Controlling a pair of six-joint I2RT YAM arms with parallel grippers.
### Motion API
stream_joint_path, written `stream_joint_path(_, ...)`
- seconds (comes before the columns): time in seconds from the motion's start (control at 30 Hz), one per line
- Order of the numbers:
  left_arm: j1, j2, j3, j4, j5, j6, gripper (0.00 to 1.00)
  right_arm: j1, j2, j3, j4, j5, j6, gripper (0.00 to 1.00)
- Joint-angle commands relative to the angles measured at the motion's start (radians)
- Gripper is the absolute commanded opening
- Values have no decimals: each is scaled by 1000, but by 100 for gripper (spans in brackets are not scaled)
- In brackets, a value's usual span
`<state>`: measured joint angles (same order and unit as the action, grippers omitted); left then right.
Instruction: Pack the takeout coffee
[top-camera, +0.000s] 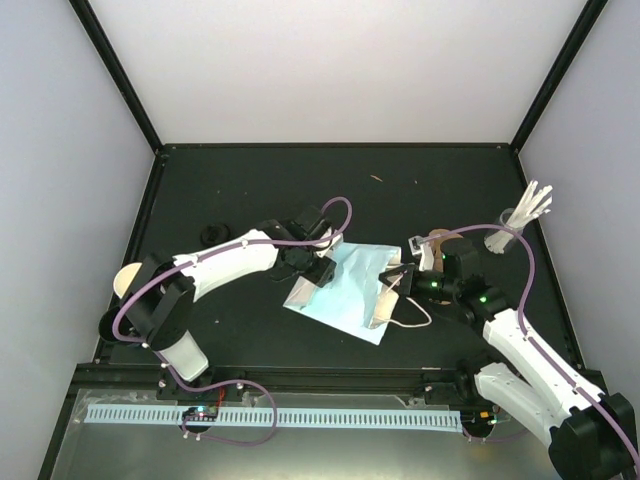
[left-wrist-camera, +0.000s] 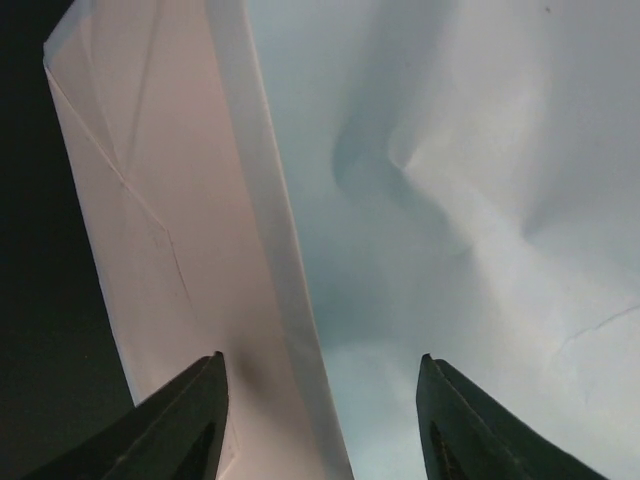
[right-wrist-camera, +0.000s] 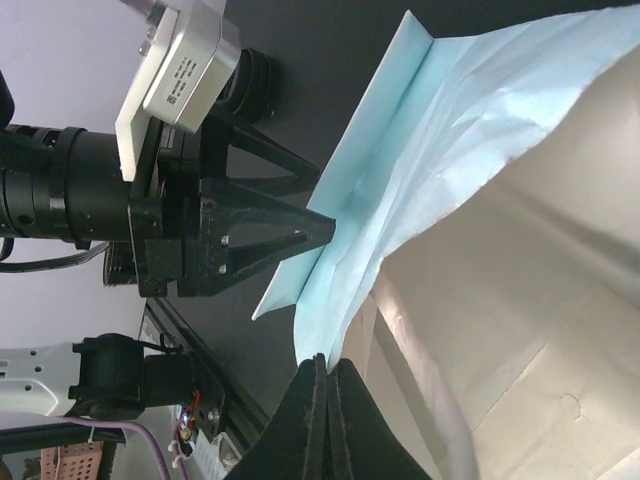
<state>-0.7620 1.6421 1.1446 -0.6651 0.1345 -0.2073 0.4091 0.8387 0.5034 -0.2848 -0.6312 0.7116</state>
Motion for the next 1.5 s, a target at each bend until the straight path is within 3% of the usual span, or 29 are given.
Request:
stream_joint_path(0.0,9,7,61,-42,-35,-25,47,1,-1,30,-14,-15,-24,2)
stream_joint_path(0.27,96,-51,8,-16,38,-41,12,0,-24,23,-40,5,-36,2)
stream_joint_path(0.4,154,-80,-25,7,96,-38,2,1,-30,25,-55,19,-39,2)
stream_joint_path(0.6,228,-121,-51,20,170,-24,2,0,-32,27,-68,30,-41,2)
stream_joint_path(0.9,423,-137,-111,38,419,6,2,0,-55,76,-140,39,-70,1)
stream_joint_path(1.17,540,-158,-211,183,679,-50,1,-3,-100,133,-165,12,-45,1)
stream_joint_path(1.47,603,-147,-307,341,857,-141,2,-9,-99,226,-186,-6,-27,1)
